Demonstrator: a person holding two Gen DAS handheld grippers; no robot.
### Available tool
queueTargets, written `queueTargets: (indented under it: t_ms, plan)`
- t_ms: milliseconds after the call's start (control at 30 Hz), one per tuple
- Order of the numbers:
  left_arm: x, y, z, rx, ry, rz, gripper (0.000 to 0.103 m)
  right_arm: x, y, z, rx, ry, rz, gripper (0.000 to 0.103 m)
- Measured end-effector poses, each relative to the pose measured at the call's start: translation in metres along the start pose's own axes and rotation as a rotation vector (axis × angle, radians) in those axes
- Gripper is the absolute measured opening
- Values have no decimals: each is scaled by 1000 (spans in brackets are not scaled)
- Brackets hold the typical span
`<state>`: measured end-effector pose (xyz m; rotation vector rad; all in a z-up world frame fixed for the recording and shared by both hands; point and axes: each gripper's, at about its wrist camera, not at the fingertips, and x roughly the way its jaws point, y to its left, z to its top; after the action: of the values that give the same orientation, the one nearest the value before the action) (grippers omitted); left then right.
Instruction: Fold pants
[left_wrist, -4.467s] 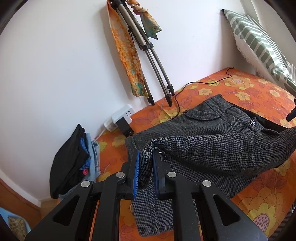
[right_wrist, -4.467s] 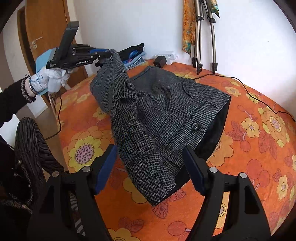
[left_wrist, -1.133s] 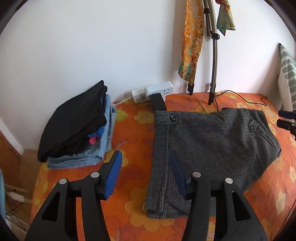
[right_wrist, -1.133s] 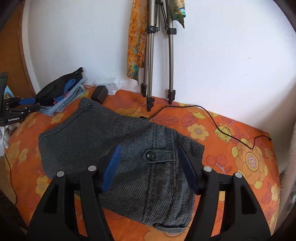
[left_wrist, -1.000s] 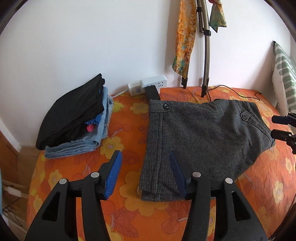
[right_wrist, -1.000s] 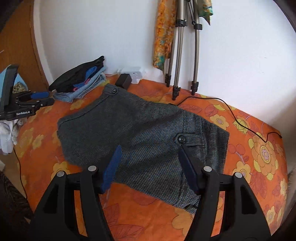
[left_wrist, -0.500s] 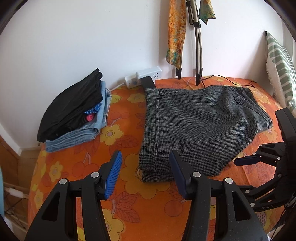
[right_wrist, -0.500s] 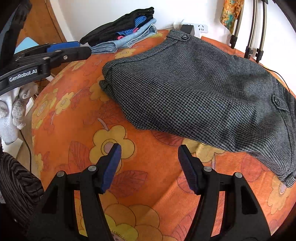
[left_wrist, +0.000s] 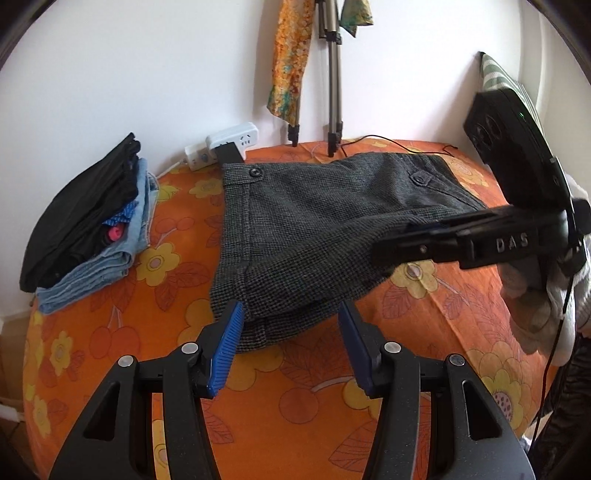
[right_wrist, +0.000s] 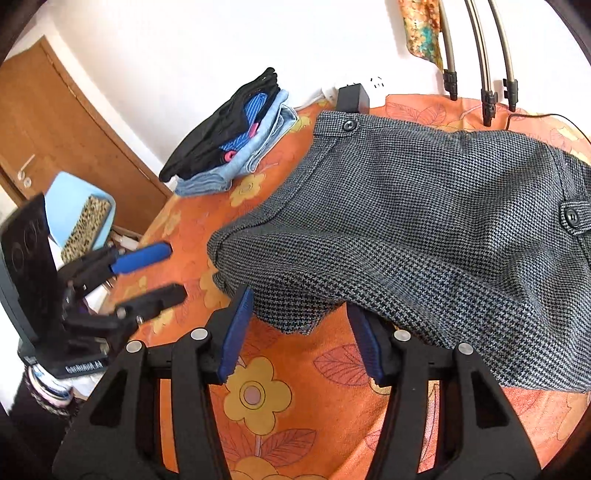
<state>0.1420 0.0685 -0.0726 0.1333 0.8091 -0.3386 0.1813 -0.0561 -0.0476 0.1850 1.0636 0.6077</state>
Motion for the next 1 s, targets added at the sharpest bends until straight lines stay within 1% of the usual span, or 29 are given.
queueTargets:
  t_ms: [67, 133, 233, 333, 367, 467, 500, 533, 600, 633, 667, 733, 800, 867, 900, 967, 1000]
  plan:
    - [3, -15, -2, 48, 12, -24, 52, -3, -2, 5, 25, -7, 19, 56]
    - [8, -27, -2, 71, 24, -50, 52, -4, -3, 7, 36, -7, 28, 56]
    - [20, -37, 1, 66, 34, -85, 52, -4, -7, 8, 79, 4, 57, 56]
    - [31, -44, 5, 62, 35, -93, 52, -6, -13, 8, 131, 15, 101, 56]
    - [35, -48, 5, 76, 37, -83, 52, -10, -14, 8, 137, 14, 105, 56]
    - [47, -56, 4, 146, 63, -20, 52, -24, -21, 7, 158, 3, 127, 56]
    - [48, -55, 2, 160, 66, -1, 52, -31, -23, 6, 155, -6, 122, 56]
    - [47, -51, 0, 161, 73, -6, 52, -40, -25, 6, 144, -23, 100, 56]
    - [37, -42, -2, 137, 74, -42, 52, -57, -31, 4, 105, -67, 21, 56]
    - [31, -38, -2, 129, 69, -49, 52, -64, -34, 4, 87, -86, -20, 56]
    - [24, -33, -2, 118, 59, -50, 52, -69, -37, 4, 73, -95, -51, 56]
    - [13, -23, 1, 74, 32, -59, 52, -66, -41, 4, 52, -95, -85, 56]
    - [9, -12, 5, 21, 17, -62, 52, -54, -42, 1, 28, -77, -119, 56]
    - [9, -6, 9, -21, 8, -48, 52, -33, -37, -4, -20, -27, -144, 52]
    - [12, -3, 10, -37, 9, -42, 52, -23, -32, -8, -56, -3, -165, 51]
    - [20, 1, 11, -54, 26, -32, 52, -5, -23, -15, -125, 33, -223, 50]
    - [26, 2, 10, -49, 46, -18, 52, 1, -21, -18, -140, 48, -244, 50]
